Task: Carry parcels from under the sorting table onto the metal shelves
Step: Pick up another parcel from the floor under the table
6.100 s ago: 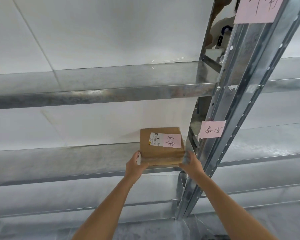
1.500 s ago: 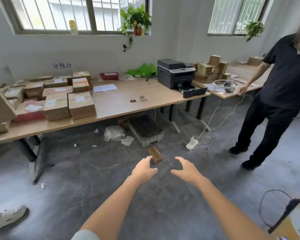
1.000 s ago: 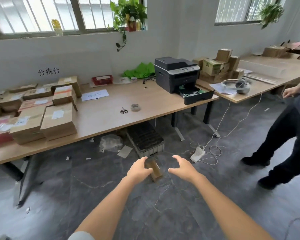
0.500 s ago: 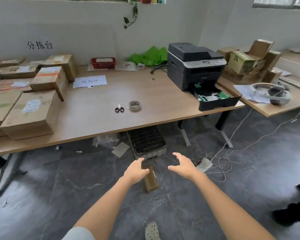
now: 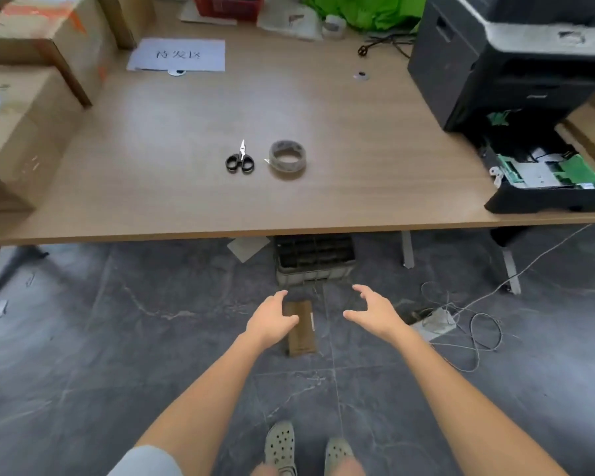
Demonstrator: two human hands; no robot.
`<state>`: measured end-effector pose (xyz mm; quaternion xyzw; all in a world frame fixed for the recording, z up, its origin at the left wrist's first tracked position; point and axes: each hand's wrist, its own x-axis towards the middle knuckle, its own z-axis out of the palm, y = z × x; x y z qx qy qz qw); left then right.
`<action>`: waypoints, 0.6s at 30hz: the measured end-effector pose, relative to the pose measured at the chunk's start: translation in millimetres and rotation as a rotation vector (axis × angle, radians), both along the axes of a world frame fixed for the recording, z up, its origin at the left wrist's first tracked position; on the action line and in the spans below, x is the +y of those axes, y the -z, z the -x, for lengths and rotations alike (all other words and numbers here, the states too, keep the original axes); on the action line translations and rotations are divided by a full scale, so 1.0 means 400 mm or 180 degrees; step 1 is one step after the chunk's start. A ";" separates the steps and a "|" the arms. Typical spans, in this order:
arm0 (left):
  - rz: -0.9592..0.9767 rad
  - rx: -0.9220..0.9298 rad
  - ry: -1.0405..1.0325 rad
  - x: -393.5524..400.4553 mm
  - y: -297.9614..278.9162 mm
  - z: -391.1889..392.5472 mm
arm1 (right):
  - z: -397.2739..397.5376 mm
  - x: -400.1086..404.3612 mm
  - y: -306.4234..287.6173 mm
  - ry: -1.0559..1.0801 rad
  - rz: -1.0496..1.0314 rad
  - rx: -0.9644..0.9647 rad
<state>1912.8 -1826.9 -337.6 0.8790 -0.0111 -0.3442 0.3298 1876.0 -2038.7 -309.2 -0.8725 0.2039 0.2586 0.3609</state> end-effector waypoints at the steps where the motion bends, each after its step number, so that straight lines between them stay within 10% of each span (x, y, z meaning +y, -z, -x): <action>1: -0.0011 0.0043 -0.0053 -0.002 0.051 -0.009 | -0.015 -0.005 0.056 -0.0052 -0.0008 0.0066; 18: -0.0094 0.0076 -0.0305 -0.154 1.305 -0.240 | -0.270 -0.060 1.318 -0.0246 -0.0152 0.0075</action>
